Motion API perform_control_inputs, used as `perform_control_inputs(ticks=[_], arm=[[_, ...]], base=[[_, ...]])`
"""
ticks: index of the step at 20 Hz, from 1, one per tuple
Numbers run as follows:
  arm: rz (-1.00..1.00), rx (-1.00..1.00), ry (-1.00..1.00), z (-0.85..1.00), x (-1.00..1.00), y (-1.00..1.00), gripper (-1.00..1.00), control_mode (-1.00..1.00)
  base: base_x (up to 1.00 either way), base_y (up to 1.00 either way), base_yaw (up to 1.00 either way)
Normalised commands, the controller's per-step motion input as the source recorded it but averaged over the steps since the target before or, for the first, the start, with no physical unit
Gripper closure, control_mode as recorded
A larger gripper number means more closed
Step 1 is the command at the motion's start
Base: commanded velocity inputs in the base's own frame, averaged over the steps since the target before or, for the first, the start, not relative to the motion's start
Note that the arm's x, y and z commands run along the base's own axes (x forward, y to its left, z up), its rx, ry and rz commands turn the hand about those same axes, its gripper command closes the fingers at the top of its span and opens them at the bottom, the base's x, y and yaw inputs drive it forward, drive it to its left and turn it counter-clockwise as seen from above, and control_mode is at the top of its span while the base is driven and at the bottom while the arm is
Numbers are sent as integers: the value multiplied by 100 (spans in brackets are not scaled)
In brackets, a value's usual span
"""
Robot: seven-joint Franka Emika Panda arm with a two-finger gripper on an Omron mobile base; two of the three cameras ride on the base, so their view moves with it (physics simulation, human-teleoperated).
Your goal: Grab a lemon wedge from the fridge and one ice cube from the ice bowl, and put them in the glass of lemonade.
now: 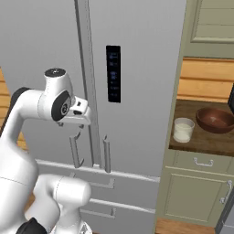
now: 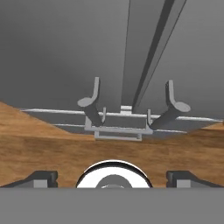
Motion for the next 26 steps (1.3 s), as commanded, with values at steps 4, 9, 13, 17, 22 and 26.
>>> perform_control_inputs(ticks=[4,9,13,17,22,26], arm=[[0,0,0,-5,-8,0,-100,100],[0,0,0,0,0,0,-100,100],[0,0,0,0,0,0,-100,100],[0,0,0,0,0,0,-100,100],[0,0,0,0,0,0,-100,100],[0,0,-4,-1,-10,0,-100,-100]], base=[[-29,-2,0],[-46,-5,0],[-54,-8,0],[-62,-8,0],[-69,-3,0],[-45,0,0]])
